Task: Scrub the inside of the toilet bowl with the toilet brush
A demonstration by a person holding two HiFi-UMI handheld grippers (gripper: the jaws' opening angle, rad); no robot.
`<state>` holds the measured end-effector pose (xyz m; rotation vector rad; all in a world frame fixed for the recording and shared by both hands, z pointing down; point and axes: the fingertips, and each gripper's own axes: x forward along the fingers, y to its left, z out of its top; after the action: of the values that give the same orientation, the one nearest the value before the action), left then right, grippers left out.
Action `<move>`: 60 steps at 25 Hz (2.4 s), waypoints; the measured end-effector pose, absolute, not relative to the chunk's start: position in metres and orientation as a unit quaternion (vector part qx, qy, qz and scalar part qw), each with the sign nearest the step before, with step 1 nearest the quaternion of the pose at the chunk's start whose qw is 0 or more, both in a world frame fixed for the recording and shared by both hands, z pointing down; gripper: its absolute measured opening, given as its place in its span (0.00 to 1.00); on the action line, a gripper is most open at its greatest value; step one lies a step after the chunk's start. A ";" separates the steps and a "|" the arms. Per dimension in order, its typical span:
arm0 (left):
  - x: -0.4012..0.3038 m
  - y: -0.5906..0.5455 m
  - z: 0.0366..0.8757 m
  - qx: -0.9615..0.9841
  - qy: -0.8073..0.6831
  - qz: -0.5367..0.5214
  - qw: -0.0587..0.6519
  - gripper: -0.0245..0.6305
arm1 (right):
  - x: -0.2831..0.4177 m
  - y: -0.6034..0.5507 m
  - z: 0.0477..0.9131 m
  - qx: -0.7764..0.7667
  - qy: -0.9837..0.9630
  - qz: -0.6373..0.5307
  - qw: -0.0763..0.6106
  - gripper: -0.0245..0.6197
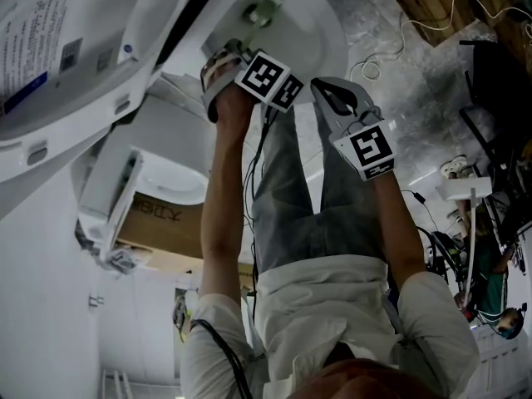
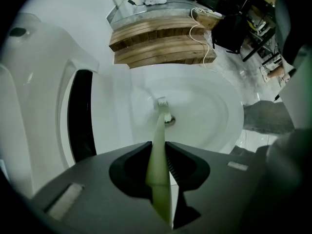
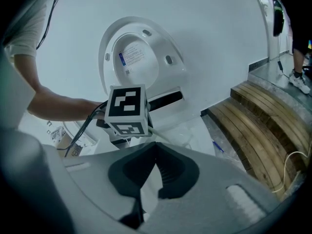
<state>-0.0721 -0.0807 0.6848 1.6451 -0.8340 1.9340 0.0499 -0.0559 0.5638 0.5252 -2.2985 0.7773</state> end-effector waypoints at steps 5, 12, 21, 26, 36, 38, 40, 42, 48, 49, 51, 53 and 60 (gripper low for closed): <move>-0.060 -0.064 0.684 0.612 -0.326 0.665 0.279 0.19 | 0.062 -0.056 0.567 0.216 -0.869 0.298 0.330 0.05; -0.037 -0.034 0.681 0.631 -0.364 0.574 0.374 0.19 | 0.075 -0.046 0.574 0.226 -0.860 0.299 0.345 0.05; -0.011 0.002 0.677 0.624 -0.403 0.467 0.480 0.19 | 0.072 -0.036 0.574 0.209 -0.862 0.293 0.356 0.05; 0.000 0.032 0.674 0.616 -0.402 0.436 0.518 0.19 | 0.072 -0.028 0.576 0.193 -0.862 0.292 0.367 0.04; 0.004 0.065 0.687 0.583 -0.434 0.404 0.555 0.19 | 0.065 -0.017 0.586 0.144 -0.865 0.278 0.391 0.05; 0.001 0.069 0.694 0.571 -0.447 0.403 0.559 0.19 | 0.060 -0.013 0.587 0.131 -0.866 0.275 0.397 0.05; -0.002 0.072 0.702 0.558 -0.459 0.401 0.563 0.19 | 0.055 -0.011 0.588 0.120 -0.867 0.272 0.399 0.05; -0.003 0.074 0.709 0.547 -0.468 0.398 0.568 0.19 | 0.053 -0.009 0.591 0.111 -0.868 0.269 0.401 0.05; -0.010 0.071 0.728 0.523 -0.491 0.391 0.576 0.19 | 0.047 -0.006 0.599 0.090 -0.869 0.264 0.409 0.05; -0.011 0.069 0.732 0.519 -0.495 0.390 0.578 0.19 | 0.046 -0.005 0.599 0.087 -0.868 0.264 0.411 0.05; -0.016 0.066 0.739 0.510 -0.502 0.388 0.581 0.19 | 0.042 -0.005 0.600 0.080 -0.868 0.264 0.413 0.04; -0.020 0.062 0.745 0.503 -0.507 0.386 0.584 0.19 | 0.039 -0.006 0.600 0.075 -0.868 0.264 0.414 0.04; -0.029 0.046 0.769 0.479 -0.520 0.388 0.592 0.19 | 0.041 -0.010 0.605 0.065 -0.867 0.260 0.420 0.05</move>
<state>-0.0294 0.0462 0.7694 1.1138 -1.2086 0.9030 0.0406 -0.0098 0.6048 0.1640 -2.1722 0.6516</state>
